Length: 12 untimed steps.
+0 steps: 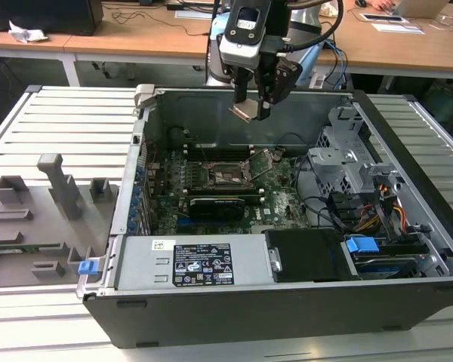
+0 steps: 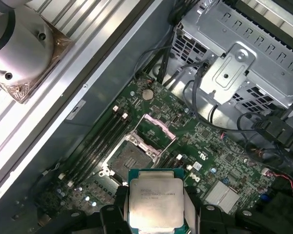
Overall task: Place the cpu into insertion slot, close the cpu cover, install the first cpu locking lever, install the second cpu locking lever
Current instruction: 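Place the cpu into insertion slot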
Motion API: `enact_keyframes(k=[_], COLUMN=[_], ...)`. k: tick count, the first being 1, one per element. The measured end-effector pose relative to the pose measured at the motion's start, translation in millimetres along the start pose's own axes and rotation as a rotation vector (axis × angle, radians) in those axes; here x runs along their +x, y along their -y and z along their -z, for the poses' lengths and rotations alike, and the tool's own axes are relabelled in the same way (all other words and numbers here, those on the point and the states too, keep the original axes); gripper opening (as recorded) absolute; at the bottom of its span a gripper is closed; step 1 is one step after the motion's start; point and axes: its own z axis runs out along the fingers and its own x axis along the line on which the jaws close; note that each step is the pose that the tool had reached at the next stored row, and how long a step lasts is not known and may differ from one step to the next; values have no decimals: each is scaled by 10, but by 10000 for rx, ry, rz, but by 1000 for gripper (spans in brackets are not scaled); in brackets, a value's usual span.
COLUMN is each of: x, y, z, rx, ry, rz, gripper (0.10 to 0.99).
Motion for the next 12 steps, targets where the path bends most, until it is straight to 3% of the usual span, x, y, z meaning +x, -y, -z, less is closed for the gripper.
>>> enact_keyframes(k=[12], x=[5], y=[7], z=[-4], rx=[-18], ry=[91], rz=[-1017], gripper=[537])
